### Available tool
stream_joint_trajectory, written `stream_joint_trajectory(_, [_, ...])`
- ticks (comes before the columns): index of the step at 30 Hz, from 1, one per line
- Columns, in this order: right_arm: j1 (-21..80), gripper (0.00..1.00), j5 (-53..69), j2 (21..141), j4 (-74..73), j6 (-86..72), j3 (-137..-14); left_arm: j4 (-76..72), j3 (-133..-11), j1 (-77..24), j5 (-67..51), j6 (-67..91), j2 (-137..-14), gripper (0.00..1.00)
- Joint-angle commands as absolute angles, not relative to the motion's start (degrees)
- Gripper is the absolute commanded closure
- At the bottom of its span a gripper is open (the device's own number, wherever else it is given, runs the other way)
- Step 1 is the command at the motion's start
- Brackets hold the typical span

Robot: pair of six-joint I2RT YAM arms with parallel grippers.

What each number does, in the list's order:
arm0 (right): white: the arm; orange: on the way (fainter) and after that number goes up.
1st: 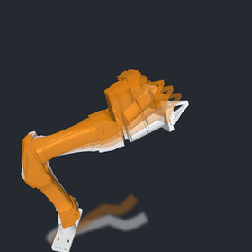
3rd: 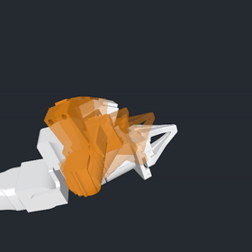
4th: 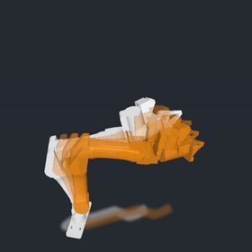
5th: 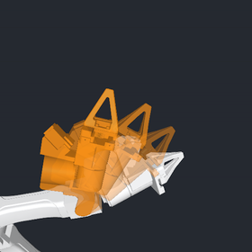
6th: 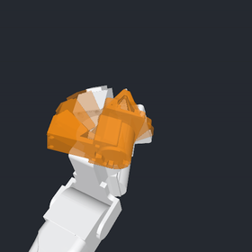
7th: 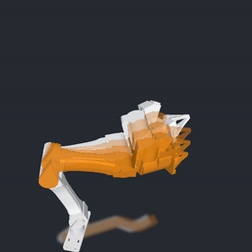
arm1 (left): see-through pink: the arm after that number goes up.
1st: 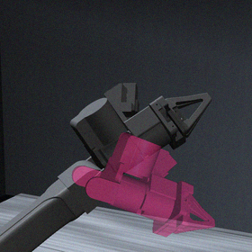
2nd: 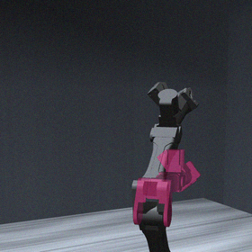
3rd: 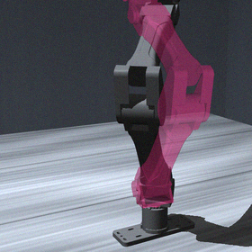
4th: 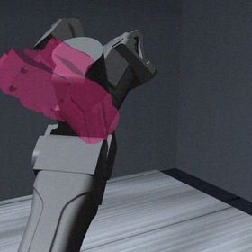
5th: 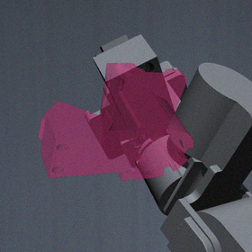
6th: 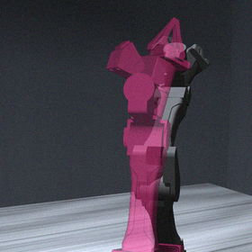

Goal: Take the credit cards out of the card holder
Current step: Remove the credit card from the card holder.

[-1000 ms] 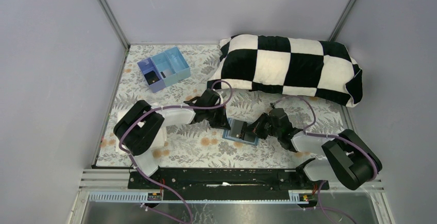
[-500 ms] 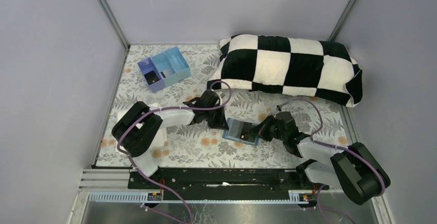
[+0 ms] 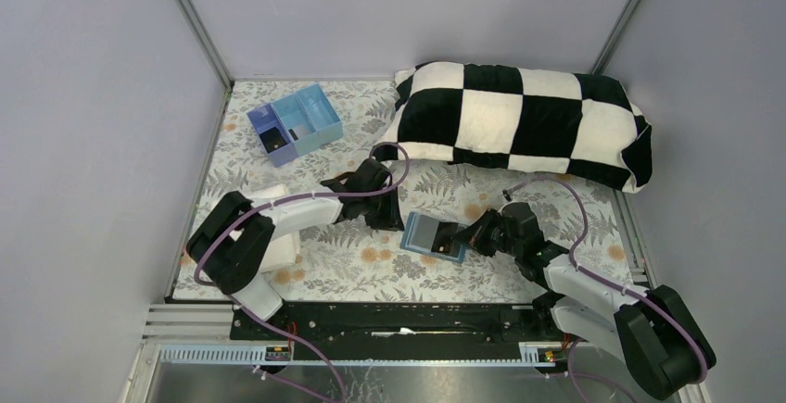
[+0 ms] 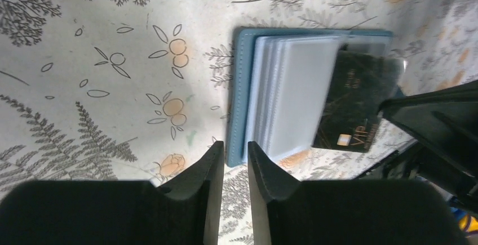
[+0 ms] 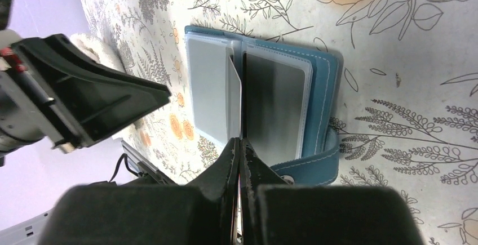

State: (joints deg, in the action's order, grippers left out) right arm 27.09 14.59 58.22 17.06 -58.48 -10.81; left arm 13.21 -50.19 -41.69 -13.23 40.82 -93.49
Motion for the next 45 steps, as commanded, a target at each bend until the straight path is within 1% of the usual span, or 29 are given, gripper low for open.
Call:
stream_joint_trajectory(1, [26.8, 1.00, 14.6, 55.6, 13.5, -57.1, -11.0, 14.3, -53.6, -42.0, -12.1, 40.4, -87.8, 0.72])
stream_joint_trajectory(4, [26.7, 1.00, 14.5, 55.3, 13.5, -57.1, -11.1, 11.0, -54.0, -42.7, -16.5, 42.0, -87.2, 0.68])
stream_joint_trajectory(6, [26.8, 1.00, 14.9, 55.5, 14.0, -57.2, -11.2, 6.5, -53.6, -43.5, -22.4, 43.5, -87.9, 0.66])
stream_joint_trajectory(8, [26.8, 1.00, 15.0, 55.7, 14.0, -57.2, -11.5, 2.3, -53.5, -44.2, -26.5, 45.5, -89.2, 0.66])
stream_joint_trajectory(11, [26.8, 1.00, 15.1, 55.8, 14.7, -57.3, -11.6, -3.6, -52.6, -45.3, -29.4, 48.3, -91.5, 0.66])
stream_joint_trajectory(16, [26.7, 1.00, 16.3, 57.0, 15.0, -57.0, -12.1, -4.6, -53.6, -46.0, -30.3, 48.4, -96.7, 0.66])
stream_joint_trajectory(21, [26.8, 1.00, 17.7, 58.5, 16.6, -57.0, -12.3, -3.8, -53.9, -46.0, -29.0, 47.5, -99.3, 0.70])
stream_joint_trajectory(28, [26.8, 1.00, 18.9, 59.8, 19.4, -57.7, -12.4, -4.8, -53.2, -46.0, -29.3, 47.7, -102.2, 0.73])
stream_joint_trajectory(29, [26.7, 0.98, 19.1, 60.0, 19.4, -57.7, -12.6, -5.1, -53.0, -46.0, -29.4, 47.8, -102.4, 0.73])
stream_joint_trajectory(32, [26.8, 0.89, 19.9, 60.2, 19.4, -57.3, -13.1, -6.2, -52.3, -46.0, -29.4, 48.0, -102.4, 0.75])
stream_joint_trajectory(33, [26.8, 0.87, 20.1, 60.5, 19.6, -57.2, -13.2, -6.7, -51.9, -46.0, -29.4, 48.1, -102.3, 0.75])
stream_joint_trajectory(42, [26.8, 0.78, 22.8, 64.4, 24.0, -57.4, -13.5, -7.8, -51.4, -46.0, -30.3, 48.3, -103.5, 0.77])
stream_joint_trajectory(45, [26.8, 0.77, 23.4, 65.5, 24.7, -57.3, -13.9, -8.1, -51.4, -46.0, -30.3, 48.3, -103.8, 0.77])
